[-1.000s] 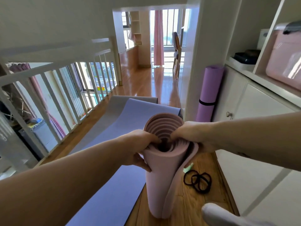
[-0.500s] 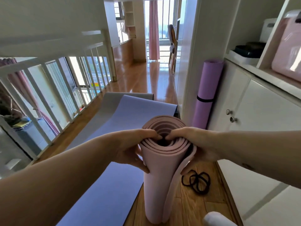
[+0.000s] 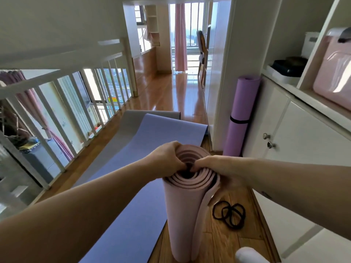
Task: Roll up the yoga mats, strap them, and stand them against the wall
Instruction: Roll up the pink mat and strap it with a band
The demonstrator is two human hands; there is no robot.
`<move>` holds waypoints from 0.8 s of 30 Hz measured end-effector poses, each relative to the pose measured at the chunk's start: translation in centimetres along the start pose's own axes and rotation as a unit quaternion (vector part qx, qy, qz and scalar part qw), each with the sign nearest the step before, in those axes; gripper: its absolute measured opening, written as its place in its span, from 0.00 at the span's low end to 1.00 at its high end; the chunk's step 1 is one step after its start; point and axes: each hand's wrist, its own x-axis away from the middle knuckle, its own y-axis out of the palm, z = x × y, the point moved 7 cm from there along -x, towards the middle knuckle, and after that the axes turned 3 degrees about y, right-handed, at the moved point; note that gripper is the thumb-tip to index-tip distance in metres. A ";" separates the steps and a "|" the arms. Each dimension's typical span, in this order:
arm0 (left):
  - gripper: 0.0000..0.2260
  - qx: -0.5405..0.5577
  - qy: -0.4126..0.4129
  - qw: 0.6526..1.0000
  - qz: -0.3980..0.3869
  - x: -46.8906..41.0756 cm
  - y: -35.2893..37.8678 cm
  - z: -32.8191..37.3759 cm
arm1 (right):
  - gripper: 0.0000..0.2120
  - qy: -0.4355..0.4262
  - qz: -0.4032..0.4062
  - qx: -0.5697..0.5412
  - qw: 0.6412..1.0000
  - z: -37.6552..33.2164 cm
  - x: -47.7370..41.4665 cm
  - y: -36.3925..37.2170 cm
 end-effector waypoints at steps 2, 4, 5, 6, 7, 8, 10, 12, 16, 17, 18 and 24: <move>0.23 -0.028 0.003 0.999 -0.043 0.2 0.5 0.5 | 0.20 0.019 -0.016 0.027 0.999 0.2 0.2 0.2; 0.23 -0.003 -0.011 0.996 -0.085 0.2 1.1 0.1 | 0.26 0.030 -0.040 0.040 0.998 0.3 0.2 0.1; 0.22 0.025 -0.010 0.995 -0.098 0.1 1.3 0.0 | 0.31 0.031 -0.049 0.038 0.998 0.3 0.0 0.0; 0.21 0.063 -0.005 0.993 -0.104 -0.1 1.5 0.0 | 0.34 0.029 -0.055 0.035 0.997 0.2 -0.2 -0.1; 0.20 0.105 0.003 0.989 -0.101 -0.3 1.5 0.0 | 0.36 0.024 -0.060 0.033 0.997 0.0 -0.4 -0.3; 0.18 0.136 0.011 0.987 -0.088 -0.6 1.5 0.1 | 0.37 0.020 -0.061 0.031 0.997 -0.2 -0.7 -0.4; 0.13 0.157 0.031 0.986 -0.043 -1.5 1.4 0.0 | 0.36 0.018 -0.057 0.029 0.998 -0.6 -1.1 -1.0; 0.09 0.158 0.048 0.986 0.005 -2.6 1.3 -0.2 | 0.33 0.014 -0.057 0.029 0.998 -1.1 -1.5 -1.4; 0.07 0.177 0.069 0.980 0.049 -4.7 0.7 0.0 | 0.30 0.002 -0.031 0.005 1.000 -1.9 -2.8 -2.6; 0.07 0.180 0.071 0.980 0.050 -5.0 0.5 0.2 | 0.30 -0.003 -0.022 -0.001 1.000 -2.0 -2.9 -2.7; 0.07 0.181 0.072 0.980 0.050 -5.2 0.5 0.3 | 0.31 -0.009 -0.012 -0.005 1.000 -2.2 -2.8 -2.7; 0.06 0.192 0.078 0.975 0.079 -4.4 0.6 0.6 | 0.36 -0.093 0.006 -0.015 0.996 -1.6 0.2 -2.8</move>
